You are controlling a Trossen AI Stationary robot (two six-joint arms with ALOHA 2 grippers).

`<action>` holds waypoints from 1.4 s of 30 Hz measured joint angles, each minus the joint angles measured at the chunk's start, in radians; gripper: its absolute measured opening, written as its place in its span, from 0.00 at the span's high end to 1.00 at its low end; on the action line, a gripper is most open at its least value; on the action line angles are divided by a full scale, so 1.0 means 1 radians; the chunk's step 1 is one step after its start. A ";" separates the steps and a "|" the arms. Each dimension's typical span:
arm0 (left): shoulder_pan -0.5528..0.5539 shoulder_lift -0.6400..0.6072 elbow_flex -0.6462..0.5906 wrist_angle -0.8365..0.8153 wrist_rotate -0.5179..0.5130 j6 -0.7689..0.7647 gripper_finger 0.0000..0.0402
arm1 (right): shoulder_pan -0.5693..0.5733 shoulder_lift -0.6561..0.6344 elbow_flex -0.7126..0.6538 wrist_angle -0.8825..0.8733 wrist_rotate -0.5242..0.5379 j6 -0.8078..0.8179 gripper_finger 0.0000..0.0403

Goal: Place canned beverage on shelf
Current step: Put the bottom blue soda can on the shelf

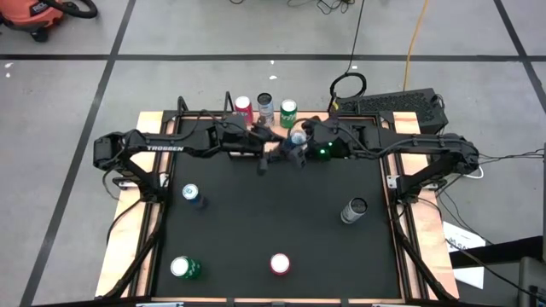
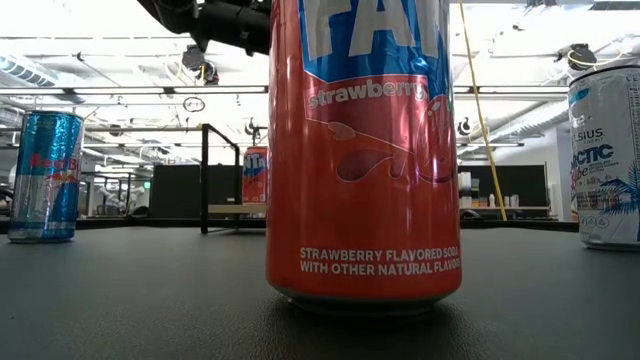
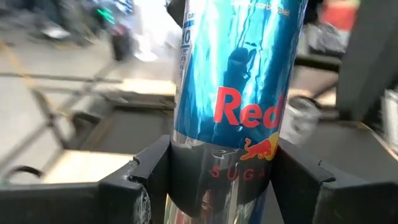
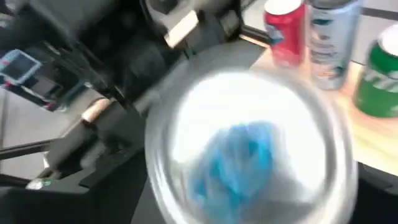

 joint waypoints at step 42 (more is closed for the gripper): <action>0.027 0.059 0.002 0.081 -0.152 -0.145 0.35 | -0.190 -0.057 -0.001 -0.017 -0.110 -0.286 0.45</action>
